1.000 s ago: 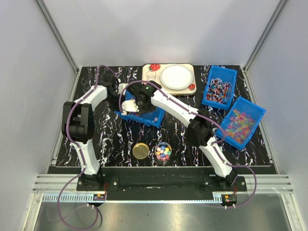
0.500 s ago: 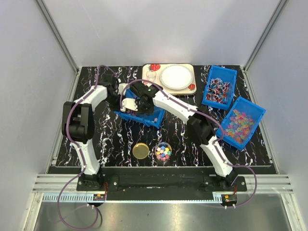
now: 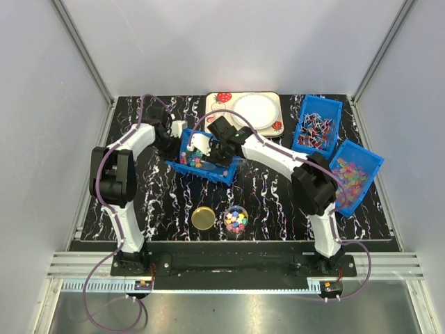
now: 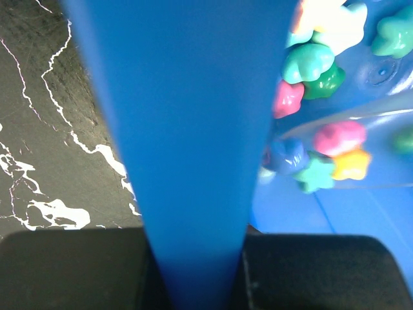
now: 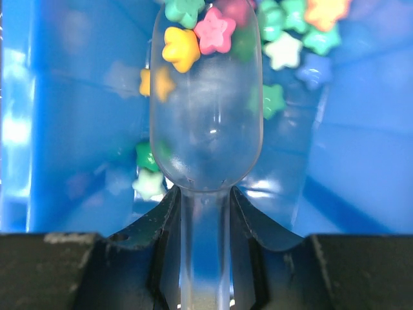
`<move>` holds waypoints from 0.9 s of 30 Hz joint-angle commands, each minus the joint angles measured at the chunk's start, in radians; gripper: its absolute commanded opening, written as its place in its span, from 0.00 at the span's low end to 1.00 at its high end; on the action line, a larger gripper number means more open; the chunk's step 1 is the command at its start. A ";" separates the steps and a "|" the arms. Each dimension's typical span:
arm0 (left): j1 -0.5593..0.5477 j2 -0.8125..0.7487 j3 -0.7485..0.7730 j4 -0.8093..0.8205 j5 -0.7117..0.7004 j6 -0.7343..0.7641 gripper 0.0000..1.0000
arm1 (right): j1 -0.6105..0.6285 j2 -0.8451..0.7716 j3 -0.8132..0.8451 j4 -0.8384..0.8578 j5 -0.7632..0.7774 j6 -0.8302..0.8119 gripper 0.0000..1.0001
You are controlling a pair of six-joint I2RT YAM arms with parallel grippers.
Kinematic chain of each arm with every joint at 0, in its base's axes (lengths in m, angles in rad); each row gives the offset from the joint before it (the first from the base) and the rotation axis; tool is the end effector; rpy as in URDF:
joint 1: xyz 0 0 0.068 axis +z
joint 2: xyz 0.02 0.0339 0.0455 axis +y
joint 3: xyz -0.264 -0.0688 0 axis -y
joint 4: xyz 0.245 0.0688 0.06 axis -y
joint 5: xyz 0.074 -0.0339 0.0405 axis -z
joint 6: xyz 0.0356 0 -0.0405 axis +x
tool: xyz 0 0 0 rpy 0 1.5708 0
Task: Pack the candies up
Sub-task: Scoop the fake candies from the storage box.
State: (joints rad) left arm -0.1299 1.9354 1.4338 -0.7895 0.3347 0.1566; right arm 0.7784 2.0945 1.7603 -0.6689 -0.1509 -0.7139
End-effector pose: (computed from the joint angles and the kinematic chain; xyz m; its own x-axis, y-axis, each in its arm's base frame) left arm 0.3827 -0.0618 0.1915 -0.9083 0.2672 -0.3219 0.3583 0.8941 -0.2688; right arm 0.3251 0.3281 0.2264 0.0385 -0.8712 -0.4894 -0.9613 0.1015 -0.2563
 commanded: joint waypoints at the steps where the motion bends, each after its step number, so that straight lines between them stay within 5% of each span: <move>1: -0.005 0.031 0.004 0.022 0.056 -0.005 0.00 | -0.021 -0.148 -0.045 0.123 -0.018 0.045 0.00; 27: -0.005 0.039 0.004 0.021 0.058 -0.005 0.00 | -0.076 -0.510 -0.321 0.152 -0.081 0.090 0.00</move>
State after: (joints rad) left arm -0.1299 1.9373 1.4338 -0.7891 0.3412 0.1562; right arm 0.7040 1.7191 1.4681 -0.5472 -0.1692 -0.6483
